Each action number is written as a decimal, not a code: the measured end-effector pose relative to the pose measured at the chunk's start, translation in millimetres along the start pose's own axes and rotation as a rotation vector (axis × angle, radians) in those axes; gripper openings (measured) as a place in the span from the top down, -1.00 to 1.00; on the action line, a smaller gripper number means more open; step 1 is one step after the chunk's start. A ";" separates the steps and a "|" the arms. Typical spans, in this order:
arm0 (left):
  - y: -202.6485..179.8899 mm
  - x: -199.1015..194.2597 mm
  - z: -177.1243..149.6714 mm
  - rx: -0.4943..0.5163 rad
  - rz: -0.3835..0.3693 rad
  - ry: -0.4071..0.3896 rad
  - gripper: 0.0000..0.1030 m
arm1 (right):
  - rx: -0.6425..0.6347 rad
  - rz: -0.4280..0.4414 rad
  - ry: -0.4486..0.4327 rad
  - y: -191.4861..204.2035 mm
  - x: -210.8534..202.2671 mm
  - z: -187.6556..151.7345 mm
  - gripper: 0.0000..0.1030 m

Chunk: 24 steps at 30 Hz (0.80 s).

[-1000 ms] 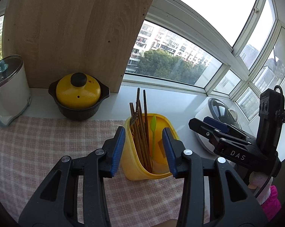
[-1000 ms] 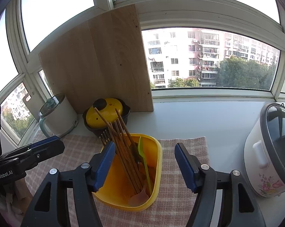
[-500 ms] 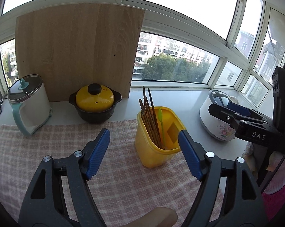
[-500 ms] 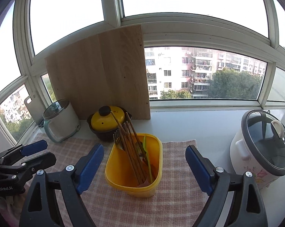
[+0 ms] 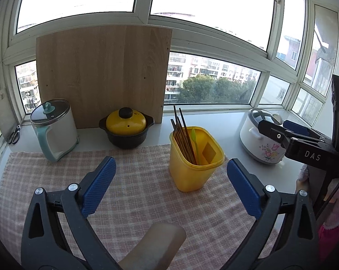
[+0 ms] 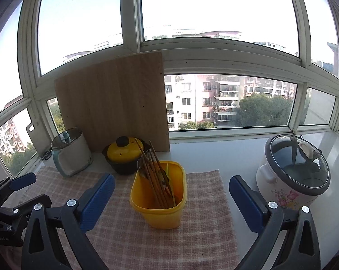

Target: Organize utensils

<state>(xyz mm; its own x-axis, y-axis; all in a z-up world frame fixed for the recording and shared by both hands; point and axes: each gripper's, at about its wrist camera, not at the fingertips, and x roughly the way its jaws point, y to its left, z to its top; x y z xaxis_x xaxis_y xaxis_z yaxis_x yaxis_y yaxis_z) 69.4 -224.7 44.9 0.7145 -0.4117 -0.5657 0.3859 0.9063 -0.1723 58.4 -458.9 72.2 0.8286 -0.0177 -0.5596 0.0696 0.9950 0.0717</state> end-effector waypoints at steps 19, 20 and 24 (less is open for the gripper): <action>-2.9 -3.6 -15.0 -0.015 0.005 0.037 -1.00 | 0.028 -0.025 -0.011 2.6 -11.5 -19.7 -0.99; -3.4 -3.0 -14.9 -0.014 0.004 0.039 -1.00 | 0.027 -0.023 -0.010 3.0 -11.5 -19.7 -0.99; -4.2 -1.0 -14.7 -0.010 0.004 0.043 -1.00 | 0.021 -0.024 -0.007 3.9 -11.2 -20.4 -0.99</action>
<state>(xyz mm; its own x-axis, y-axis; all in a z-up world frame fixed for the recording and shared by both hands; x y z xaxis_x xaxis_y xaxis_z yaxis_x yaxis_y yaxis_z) 58.4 -226.7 34.3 0.6900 -0.4038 -0.6007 0.3768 0.9090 -0.1783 38.1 -452.8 61.9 0.8305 -0.0427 -0.5555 0.1016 0.9919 0.0757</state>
